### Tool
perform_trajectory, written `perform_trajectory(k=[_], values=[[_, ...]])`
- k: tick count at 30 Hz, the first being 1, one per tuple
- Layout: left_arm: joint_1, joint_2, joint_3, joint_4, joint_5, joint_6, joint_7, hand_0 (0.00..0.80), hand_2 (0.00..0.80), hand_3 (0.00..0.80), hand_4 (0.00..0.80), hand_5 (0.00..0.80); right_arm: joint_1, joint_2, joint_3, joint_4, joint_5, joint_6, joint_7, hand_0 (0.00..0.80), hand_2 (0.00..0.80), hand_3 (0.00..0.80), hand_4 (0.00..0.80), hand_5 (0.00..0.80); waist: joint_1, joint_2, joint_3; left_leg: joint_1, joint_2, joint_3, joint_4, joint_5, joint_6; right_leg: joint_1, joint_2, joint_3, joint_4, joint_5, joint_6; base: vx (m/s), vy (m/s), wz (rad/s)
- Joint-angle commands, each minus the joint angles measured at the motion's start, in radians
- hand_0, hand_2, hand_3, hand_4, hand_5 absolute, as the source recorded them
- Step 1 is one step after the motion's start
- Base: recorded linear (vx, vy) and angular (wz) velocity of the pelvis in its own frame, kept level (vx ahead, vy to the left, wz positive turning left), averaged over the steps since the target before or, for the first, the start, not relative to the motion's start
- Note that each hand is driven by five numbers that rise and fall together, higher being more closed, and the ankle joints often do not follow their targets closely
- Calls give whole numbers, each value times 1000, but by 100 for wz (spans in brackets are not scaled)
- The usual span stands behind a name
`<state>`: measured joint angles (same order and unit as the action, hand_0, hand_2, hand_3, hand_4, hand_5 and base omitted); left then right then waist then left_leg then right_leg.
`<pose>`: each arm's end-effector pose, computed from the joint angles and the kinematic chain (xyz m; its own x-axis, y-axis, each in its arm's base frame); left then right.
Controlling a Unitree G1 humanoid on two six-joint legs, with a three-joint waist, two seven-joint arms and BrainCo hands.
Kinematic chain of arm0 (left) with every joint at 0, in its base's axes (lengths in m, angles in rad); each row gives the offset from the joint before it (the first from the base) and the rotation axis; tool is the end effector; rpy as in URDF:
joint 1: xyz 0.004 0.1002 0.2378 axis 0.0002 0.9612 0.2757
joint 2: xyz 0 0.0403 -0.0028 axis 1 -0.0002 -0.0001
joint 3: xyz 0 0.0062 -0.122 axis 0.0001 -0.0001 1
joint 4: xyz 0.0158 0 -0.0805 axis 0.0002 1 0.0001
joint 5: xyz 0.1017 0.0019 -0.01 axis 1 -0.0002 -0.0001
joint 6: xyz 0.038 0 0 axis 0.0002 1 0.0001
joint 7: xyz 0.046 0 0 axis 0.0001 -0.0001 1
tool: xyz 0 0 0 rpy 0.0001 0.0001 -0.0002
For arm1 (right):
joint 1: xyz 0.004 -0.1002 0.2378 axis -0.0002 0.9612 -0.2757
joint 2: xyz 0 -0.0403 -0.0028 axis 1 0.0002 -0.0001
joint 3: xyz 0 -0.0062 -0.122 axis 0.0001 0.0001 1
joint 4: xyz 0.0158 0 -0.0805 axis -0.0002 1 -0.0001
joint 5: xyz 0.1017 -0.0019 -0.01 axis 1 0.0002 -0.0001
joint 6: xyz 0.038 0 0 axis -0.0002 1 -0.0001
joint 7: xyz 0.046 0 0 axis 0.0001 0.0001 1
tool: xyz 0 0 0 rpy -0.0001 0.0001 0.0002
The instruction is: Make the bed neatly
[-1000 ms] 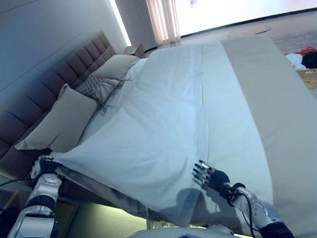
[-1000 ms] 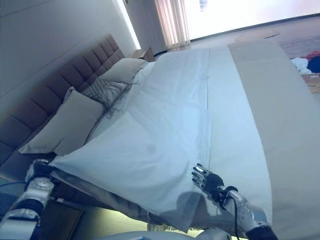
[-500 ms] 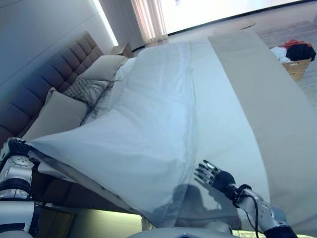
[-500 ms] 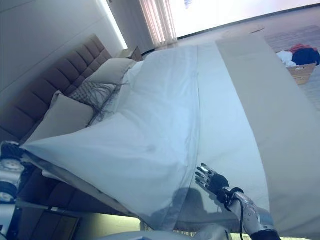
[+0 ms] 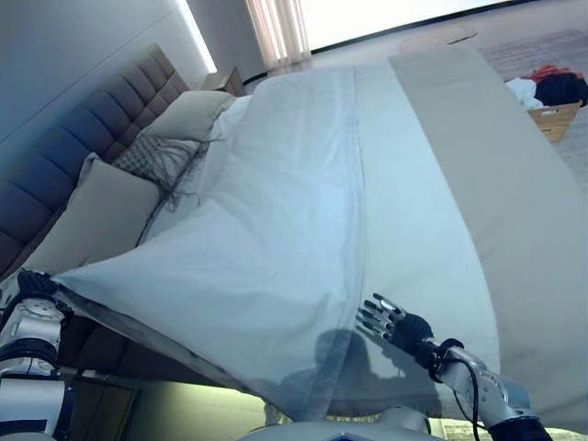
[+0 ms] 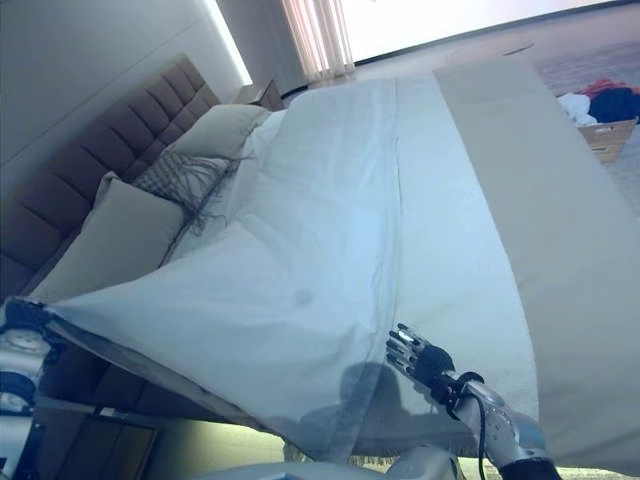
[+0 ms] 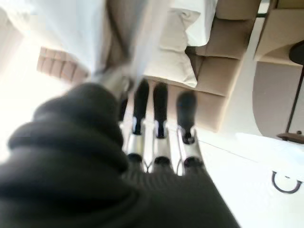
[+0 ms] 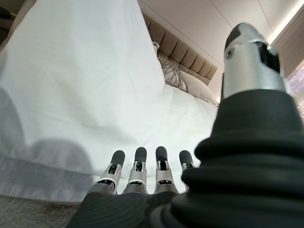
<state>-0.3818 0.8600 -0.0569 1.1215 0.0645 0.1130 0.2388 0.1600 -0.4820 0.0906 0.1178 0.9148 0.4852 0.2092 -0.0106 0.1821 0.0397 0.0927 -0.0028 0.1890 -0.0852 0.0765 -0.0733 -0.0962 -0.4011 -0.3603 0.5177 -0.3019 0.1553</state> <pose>0.2023 0.4130 0.0447 0.5608 0.7875 -0.2557 -0.2447 0.4527 0.8575 0.1501 -0.2390 -0.0216 0.7364 0.3653 -0.5694 -0.0132 0.8493 0.5278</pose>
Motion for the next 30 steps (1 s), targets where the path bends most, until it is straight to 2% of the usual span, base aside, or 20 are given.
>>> perform_trajectory(k=[1, 6, 12, 16, 17, 20, 23, 26, 30], values=[[-10, 96, 146, 6, -2, -40, 78, 0, 0, 0, 0, 0, -25, 89, -3, -73, 29, -39, 6, 0, 0, 0, 0, 0, 25, -46, -24, -18, -49, -33, 43, -13, 52, 106, -57, 32, -333, 494, 107, 1, -9, 5], [69, -16, 150, -19, -2, -74, 100, 0, 0, 0, 0, 0, -30, 98, 1, -77, 25, -45, -7, 0, 0, 0, 0, 0, 33, -47, -25, -27, -50, -41, 44, -15, 57, 96, -50, 36, -334, 487, 107, 0, 0, 1], [152, -109, 152, -32, -10, -77, 112, 0, 0, 0, 0, 0, -33, 114, 9, -72, 24, -56, -13, 0, 0, 0, 0, 0, 45, -52, -20, -34, -43, -44, 48, -18, 57, 89, -48, 35, -333, 478, 107, -17, -14, 0], [211, -138, 154, -34, -44, -143, 135, 0, 0, 0, 0, 0, -39, 112, 25, -85, 36, -66, -39, 0, 0, 0, 0, 0, 53, -53, -16, -38, -39, -44, 44, -16, 57, 88, -43, 36, -339, 469, 107, -39, -18, 0], [218, -136, 162, -40, -61, -179, 129, 0, 0, 0, 0, 0, -41, 115, 30, -80, 35, -79, -36, 0, 0, 0, 0, 0, 57, -55, -14, -40, -37, -45, 46, -18, 56, 88, -43, 35, -339, 467, 106, -49, -50, 0], [231, -131, 178, -116, -92, -284, 57, 0, 0, 0, 0, 0, -45, 134, 43, -65, 11, -136, -24, 0, 0, 0, 0, 0, 73, -65, -6, -49, -28, -45, 53, -25, 53, 86, -41, 28, -343, 463, 106, -70, -102, -1], [243, -153, 183, -225, -158, -353, -33, 0, 0, 0, 0, 0, -43, 147, 46, -66, -24, -196, -7, 0, 0, 0, 0, 0, 92, -77, 0, -58, -21, -48, 56, -27, 52, 85, -37, 18, -349, 463, 107, -93, -128, 1], [290, -228, 191, -354, -324, -422, -134, 0, 0, 0, 0, 0, -30, 154, 31, -84, -109, -272, 20, 0, 0, 0, 0, 0, 114, -92, 10, -68, -12, -49, 62, -31, 53, 85, -30, 6, -362, 463, 106, -106, -131, 2], [353, -340, 202, -452, -477, -464, -244, 0, 0, 0, 0, 0, -15, 171, 12, -84, -146, -340, 24, 0, 0, 0, 0, 0, 137, -111, 21, -66, 3, -48, 66, -37, 51, 98, -14, -11, -386, 454, 102, -84, -163, 0]])
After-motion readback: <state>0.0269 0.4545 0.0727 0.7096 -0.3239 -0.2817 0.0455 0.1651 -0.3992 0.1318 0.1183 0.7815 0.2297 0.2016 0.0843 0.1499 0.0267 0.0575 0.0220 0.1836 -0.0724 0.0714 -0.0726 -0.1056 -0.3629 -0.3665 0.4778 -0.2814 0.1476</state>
